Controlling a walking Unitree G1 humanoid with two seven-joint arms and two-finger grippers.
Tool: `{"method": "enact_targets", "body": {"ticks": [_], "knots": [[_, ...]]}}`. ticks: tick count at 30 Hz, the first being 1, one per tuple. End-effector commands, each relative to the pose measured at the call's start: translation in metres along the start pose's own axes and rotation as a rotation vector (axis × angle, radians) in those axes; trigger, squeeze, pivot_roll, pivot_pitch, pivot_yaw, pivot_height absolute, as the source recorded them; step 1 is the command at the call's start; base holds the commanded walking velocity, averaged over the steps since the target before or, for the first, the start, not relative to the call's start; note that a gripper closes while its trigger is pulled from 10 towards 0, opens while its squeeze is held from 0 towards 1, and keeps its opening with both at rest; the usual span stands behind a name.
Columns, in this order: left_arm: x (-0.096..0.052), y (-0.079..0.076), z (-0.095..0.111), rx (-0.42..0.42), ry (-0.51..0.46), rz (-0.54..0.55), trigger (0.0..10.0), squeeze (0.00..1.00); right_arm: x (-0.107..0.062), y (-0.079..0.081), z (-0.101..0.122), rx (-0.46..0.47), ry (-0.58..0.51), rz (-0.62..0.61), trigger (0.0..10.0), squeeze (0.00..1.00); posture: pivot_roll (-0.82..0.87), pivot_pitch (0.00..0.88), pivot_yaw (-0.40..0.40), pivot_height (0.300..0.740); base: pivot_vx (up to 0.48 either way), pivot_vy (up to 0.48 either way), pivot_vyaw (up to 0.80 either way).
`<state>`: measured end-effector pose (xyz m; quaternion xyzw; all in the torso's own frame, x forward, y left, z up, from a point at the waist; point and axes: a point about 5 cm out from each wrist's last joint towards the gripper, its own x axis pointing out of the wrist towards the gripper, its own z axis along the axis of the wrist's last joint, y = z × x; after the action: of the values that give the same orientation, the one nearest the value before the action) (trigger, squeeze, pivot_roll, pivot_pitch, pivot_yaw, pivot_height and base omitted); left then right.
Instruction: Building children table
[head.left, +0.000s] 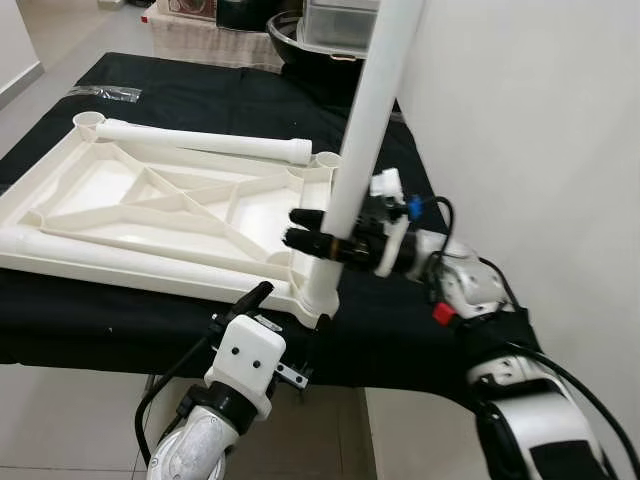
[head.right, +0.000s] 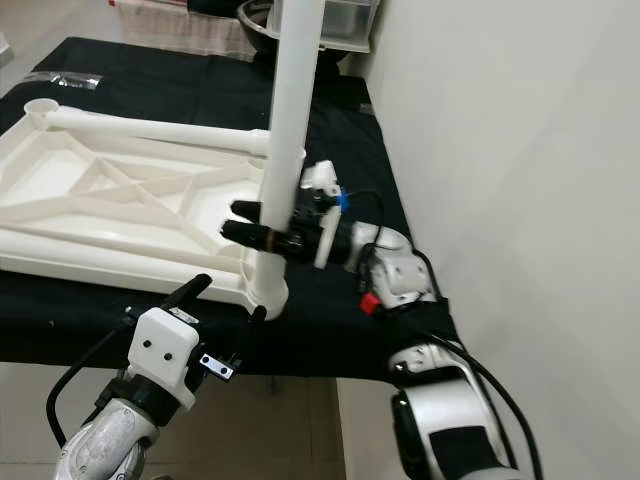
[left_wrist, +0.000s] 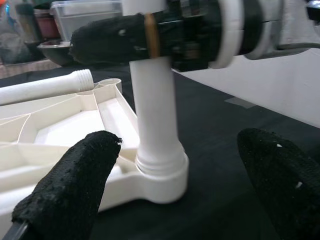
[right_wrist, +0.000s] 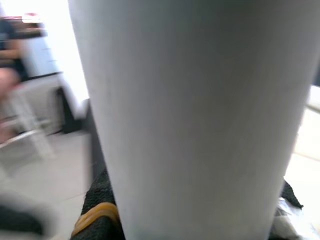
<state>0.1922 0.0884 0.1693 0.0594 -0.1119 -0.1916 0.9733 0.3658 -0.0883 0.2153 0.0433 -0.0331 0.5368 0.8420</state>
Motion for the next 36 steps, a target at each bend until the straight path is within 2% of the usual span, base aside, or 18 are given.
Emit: {"method": "enact_targets", "body": {"ticks": [1,4,7,9,14,15,16,17,18,20,21,27,28,30,31,32,34,36], "knots": [[-0.001,-0.003,-0.003,-0.013,0.015,-0.010,10.0,0.00,-0.008,-0.011,-0.006,0.049,0.004,-0.128,0.0,0.00,0.13,0.106,-0.150,0.740,0.000,0.000,0.00],[-0.001,-0.003,-0.003,-0.013,0.017,-0.010,10.0,0.00,-0.017,-0.031,-0.008,0.048,-0.014,-0.468,0.0,0.00,0.12,0.107,-0.150,0.740,0.000,0.000,0.00],[-0.001,-0.003,-0.004,-0.013,0.018,-0.010,10.0,0.00,-0.024,-0.039,-0.008,0.054,-0.014,-0.611,0.0,0.00,0.12,0.105,-0.151,0.740,0.000,0.000,0.00],[-0.001,-0.003,-0.004,-0.012,0.020,-0.011,10.0,0.00,-0.043,-0.055,-0.011,0.094,-0.017,-0.921,0.0,0.00,0.12,0.106,-0.149,0.740,0.000,0.000,0.00],[-0.001,-0.003,-0.004,-0.012,0.021,-0.012,10.0,0.00,-0.048,-0.058,-0.012,0.105,-0.016,-0.991,0.0,0.00,0.12,0.106,-0.149,0.740,0.000,0.000,0.00],[-0.001,-0.003,-0.005,-0.012,0.022,-0.013,10.0,0.00,-0.058,-0.059,-0.018,0.116,-0.002,-1.169,0.0,0.00,0.11,0.098,-0.147,0.740,0.000,0.000,0.00],[-0.001,-0.003,-0.005,-0.012,0.022,-0.013,10.0,0.00,-0.058,-0.059,-0.018,0.116,-0.002,-1.169,0.0,0.00,0.11,0.098,-0.147,0.740,0.000,0.000,0.00],[-0.001,-0.004,-0.005,-0.012,0.024,-0.014,10.0,0.00,-0.063,-0.054,-0.022,0.102,-0.006,-1.329,0.0,0.00,0.11,0.084,-0.147,0.740,0.000,0.000,0.00],[-0.001,-0.004,-0.005,-0.012,0.024,-0.014,10.0,0.00,-0.063,-0.054,-0.022,0.102,-0.006,-1.329,0.0,0.00,0.11,0.084,-0.147,0.740,0.000,0.000,0.00],[-0.002,-0.005,-0.007,-0.012,0.027,-0.016,10.0,0.00,-0.063,-0.041,-0.029,0.096,-0.016,-1.516,0.0,0.00,0.12,0.070,-0.151,0.740,0.000,0.000,0.00],[-0.003,-0.005,-0.007,-0.012,0.030,-0.016,10.0,0.00,-0.052,-0.035,-0.030,0.096,-0.034,-1.490,10.0,0.00,0.12,0.068,-0.152,0.740,0.000,0.000,0.00],[-0.004,-0.006,-0.008,-0.011,0.033,-0.021,10.0,0.00,-0.037,-0.027,-0.025,0.056,-0.071,-1.449,10.0,0.00,0.12,0.065,-0.150,0.740,0.000,0.000,0.00],[-0.004,-0.006,-0.008,-0.012,0.034,-0.024,10.0,0.00,-0.032,-0.027,-0.017,0.034,-0.116,-1.415,10.0,1.00,0.12,0.067,-0.151,0.740,0.000,0.000,0.00],[-0.004,-0.007,-0.008,-0.012,0.034,-0.027,10.0,0.00,-0.030,-0.029,-0.011,0.031,-0.154,-1.390,10.0,1.00,0.11,0.067,-0.152,0.740,0.000,0.000,0.00],[-0.003,-0.007,-0.008,-0.014,0.034,-0.028,10.0,0.00,-0.033,-0.034,-0.003,0.023,-0.193,-1.365,10.0,0.00,0.11,0.066,-0.152,0.740,0.000,0.000,0.00],[-0.003,-0.007,-0.008,-0.014,0.034,-0.028,10.0,0.00,-0.033,-0.034,-0.003,0.023,-0.193,-1.365,10.0,0.00,0.11,0.066,-0.152,0.740,0.000,0.000,0.00],[-0.002,-0.007,-0.008,-0.016,0.033,-0.026,10.0,0.00,-0.035,-0.043,0.015,0.023,-0.268,-1.166,10.0,0.00,0.11,0.071,-0.155,0.740,0.000,0.000,0.00],[-0.002,-0.007,-0.008,-0.016,0.033,-0.026,10.0,0.00,-0.035,-0.043,0.015,0.023,-0.268,-1.166,10.0,0.00,0.11,0.071,-0.155,0.740,0.000,0.000,0.00]]}}
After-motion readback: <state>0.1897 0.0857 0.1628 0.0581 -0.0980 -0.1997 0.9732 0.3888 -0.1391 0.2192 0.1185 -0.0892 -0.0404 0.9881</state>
